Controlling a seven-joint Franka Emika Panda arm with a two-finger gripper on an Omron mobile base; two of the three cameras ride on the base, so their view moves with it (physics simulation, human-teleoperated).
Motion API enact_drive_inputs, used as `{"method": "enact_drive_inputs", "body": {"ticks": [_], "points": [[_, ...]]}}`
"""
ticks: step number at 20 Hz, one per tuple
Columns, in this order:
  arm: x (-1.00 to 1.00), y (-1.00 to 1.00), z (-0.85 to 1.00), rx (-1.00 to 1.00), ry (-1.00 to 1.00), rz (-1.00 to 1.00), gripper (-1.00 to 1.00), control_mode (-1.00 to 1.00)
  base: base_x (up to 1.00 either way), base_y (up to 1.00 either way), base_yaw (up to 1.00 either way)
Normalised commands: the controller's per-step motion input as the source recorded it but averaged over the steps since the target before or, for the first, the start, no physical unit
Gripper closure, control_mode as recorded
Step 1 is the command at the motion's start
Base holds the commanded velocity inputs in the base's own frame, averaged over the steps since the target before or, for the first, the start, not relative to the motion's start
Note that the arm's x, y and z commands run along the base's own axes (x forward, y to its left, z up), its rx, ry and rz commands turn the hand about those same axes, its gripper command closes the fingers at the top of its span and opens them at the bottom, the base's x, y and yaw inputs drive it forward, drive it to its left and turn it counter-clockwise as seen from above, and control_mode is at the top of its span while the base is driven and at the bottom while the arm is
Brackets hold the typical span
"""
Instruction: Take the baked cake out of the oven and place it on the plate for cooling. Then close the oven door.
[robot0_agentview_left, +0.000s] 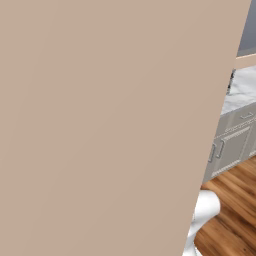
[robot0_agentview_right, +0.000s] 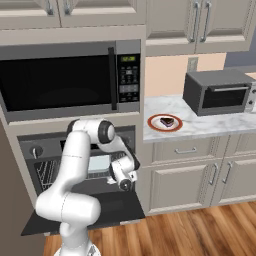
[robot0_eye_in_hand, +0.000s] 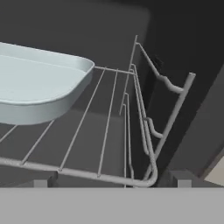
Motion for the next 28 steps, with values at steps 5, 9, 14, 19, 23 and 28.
{"method": "enact_drive_inputs", "body": {"ticks": [5,9,14,19,23,28], "points": [[-0.47,-0.51,0.69,0.06,0.01,0.00,-1.00,-1.00,0.00,0.00,0.00],[-0.56,-0.62,0.62,0.05,0.04,0.00,-1.00,-1.00,0.00,0.00,0.00],[-0.81,-0.84,0.39,0.07,0.01,0.00,-1.00,-1.00,0.00,0.00,0.00],[-0.98,-1.00,0.08,0.11,-0.02,0.00,-1.00,-1.00,0.00,0.00,0.00],[-0.86,-0.93,0.00,0.13,-0.04,0.00,-1.00,-1.00,0.00,0.00,0.00],[-0.72,-0.89,0.07,0.13,-0.02,0.00,-1.00,-1.00,0.00,0.00,0.00]]}}
